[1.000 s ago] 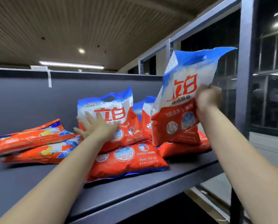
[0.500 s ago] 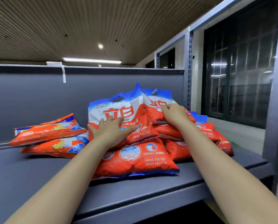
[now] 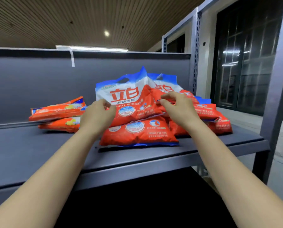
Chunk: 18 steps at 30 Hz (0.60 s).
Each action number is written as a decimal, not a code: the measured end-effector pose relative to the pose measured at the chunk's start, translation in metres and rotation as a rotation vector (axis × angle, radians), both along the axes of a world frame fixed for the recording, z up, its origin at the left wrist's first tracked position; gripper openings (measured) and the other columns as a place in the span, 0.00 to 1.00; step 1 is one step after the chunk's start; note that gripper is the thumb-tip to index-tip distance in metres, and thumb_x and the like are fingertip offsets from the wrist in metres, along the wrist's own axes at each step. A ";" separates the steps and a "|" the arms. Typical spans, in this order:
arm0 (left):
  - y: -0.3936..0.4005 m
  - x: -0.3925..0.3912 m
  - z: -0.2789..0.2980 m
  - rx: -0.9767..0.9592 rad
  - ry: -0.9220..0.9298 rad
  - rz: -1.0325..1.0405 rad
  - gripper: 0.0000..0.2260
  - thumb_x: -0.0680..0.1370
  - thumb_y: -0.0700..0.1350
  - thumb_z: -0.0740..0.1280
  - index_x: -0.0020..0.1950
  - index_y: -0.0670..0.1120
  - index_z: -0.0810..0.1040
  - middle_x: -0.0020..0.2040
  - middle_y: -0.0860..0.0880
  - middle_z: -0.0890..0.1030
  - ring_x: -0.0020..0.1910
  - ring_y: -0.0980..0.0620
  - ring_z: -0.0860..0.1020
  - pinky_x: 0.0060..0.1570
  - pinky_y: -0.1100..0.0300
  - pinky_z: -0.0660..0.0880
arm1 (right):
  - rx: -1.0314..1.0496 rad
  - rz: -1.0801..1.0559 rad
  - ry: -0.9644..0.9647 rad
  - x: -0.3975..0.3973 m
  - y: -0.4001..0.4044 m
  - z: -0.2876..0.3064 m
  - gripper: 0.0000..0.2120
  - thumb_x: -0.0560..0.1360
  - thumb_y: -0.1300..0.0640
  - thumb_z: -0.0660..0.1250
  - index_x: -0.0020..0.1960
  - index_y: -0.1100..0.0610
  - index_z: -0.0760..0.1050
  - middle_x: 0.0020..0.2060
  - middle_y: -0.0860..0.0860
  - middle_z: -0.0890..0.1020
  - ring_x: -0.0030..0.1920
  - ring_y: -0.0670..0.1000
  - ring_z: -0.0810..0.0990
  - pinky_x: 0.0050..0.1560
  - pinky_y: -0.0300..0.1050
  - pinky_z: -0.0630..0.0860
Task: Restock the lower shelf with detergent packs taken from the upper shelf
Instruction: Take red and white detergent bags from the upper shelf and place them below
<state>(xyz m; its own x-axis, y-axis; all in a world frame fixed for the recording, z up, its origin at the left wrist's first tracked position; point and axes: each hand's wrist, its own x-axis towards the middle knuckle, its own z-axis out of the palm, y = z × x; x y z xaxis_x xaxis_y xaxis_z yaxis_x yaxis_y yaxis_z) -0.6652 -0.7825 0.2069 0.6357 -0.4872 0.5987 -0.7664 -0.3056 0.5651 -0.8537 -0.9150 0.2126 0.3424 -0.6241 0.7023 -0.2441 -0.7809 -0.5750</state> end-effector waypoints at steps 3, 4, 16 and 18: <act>0.031 -0.001 -0.007 -0.012 0.040 -0.003 0.11 0.77 0.50 0.63 0.53 0.47 0.79 0.53 0.47 0.82 0.55 0.44 0.78 0.57 0.49 0.73 | -0.036 0.064 0.026 0.000 0.026 -0.010 0.11 0.77 0.55 0.65 0.57 0.54 0.79 0.55 0.49 0.82 0.53 0.43 0.75 0.52 0.33 0.66; 0.042 0.000 -0.009 -0.009 0.044 0.000 0.09 0.77 0.50 0.63 0.51 0.48 0.79 0.50 0.49 0.82 0.53 0.45 0.78 0.57 0.49 0.73 | -0.037 0.079 0.025 0.000 0.035 -0.012 0.11 0.77 0.54 0.65 0.57 0.54 0.79 0.55 0.48 0.81 0.55 0.44 0.76 0.52 0.34 0.67; 0.205 0.015 -0.029 -0.089 0.011 0.127 0.06 0.77 0.51 0.64 0.43 0.53 0.78 0.42 0.54 0.81 0.46 0.51 0.78 0.48 0.56 0.72 | -0.018 0.208 0.042 0.037 0.147 -0.057 0.09 0.76 0.57 0.66 0.55 0.55 0.80 0.52 0.49 0.82 0.52 0.43 0.76 0.49 0.31 0.67; 0.239 0.019 -0.038 -0.101 0.019 0.128 0.06 0.76 0.51 0.64 0.40 0.53 0.78 0.38 0.58 0.80 0.41 0.57 0.78 0.43 0.59 0.70 | -0.009 0.264 0.000 0.044 0.175 -0.065 0.07 0.76 0.58 0.67 0.53 0.53 0.80 0.49 0.46 0.82 0.49 0.38 0.75 0.46 0.23 0.66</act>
<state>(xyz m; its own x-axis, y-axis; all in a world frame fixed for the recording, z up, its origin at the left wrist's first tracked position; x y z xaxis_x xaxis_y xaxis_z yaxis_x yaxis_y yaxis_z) -0.6466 -0.5434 0.1687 0.7003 -0.3395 0.6279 -0.7138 -0.3409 0.6118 -0.8093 -0.7395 0.1472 0.4926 -0.5069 0.7074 -0.0307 -0.8225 -0.5680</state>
